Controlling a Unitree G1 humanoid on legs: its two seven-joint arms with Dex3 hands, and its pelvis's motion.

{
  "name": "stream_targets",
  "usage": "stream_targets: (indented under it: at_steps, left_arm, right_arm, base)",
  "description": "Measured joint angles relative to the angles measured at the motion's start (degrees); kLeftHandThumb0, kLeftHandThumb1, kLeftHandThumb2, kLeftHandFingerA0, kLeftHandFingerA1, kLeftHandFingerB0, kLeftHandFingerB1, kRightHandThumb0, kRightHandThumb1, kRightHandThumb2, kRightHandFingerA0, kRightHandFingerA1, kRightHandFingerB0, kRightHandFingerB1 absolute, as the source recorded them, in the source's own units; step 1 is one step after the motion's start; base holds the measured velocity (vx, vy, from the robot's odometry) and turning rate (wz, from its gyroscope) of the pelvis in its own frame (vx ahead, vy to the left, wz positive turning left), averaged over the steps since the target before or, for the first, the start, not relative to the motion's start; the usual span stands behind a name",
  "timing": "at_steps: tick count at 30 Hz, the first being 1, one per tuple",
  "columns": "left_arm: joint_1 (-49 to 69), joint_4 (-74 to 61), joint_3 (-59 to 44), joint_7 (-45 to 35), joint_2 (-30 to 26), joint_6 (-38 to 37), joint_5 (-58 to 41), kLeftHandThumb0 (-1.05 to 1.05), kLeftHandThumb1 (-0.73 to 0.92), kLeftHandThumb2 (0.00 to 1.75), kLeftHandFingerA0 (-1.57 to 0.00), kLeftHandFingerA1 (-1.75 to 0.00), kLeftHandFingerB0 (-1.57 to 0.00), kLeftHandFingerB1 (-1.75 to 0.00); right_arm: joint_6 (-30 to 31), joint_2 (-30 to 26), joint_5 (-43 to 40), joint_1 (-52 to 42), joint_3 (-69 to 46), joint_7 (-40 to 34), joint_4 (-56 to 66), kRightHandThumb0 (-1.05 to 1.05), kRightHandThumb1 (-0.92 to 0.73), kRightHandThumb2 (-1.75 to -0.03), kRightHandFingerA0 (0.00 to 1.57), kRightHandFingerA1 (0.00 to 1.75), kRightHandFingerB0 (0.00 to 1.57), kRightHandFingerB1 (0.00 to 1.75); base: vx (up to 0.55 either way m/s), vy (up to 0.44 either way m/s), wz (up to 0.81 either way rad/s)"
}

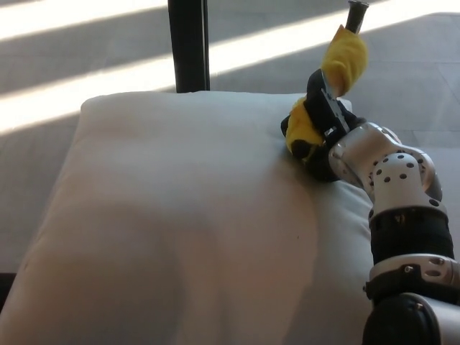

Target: A hammer is kept on the right hand side and a pillow is kept on the left hand side on the desk infront of the robot and the robot uses its right hand to pick up the hammer and makes a downward swinging motion to hit the pillow

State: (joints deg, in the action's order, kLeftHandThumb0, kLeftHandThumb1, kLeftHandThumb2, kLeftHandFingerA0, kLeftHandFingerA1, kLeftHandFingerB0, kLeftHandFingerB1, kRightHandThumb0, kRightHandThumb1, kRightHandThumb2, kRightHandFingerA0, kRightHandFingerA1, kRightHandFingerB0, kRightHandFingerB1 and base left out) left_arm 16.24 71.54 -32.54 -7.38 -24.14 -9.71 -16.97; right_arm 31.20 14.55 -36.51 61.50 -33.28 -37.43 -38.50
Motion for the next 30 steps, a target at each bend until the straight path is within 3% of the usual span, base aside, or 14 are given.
stream_targets:
  at_steps: [30]
  left_arm:
    - [-0.96,-1.57,0.03,-0.17,-0.01,0.0,0.03,-0.72,0.87,0.66,-0.76,-0.54,-0.76,-0.49]
  right_arm:
    - [-2.52,-0.02,-2.22,-0.24,0.78,-4.21,-0.38,-0.47,-0.87,-0.68,1.09,1.75,0.75,1.61]
  base:
    - [0.0,0.0,0.0]
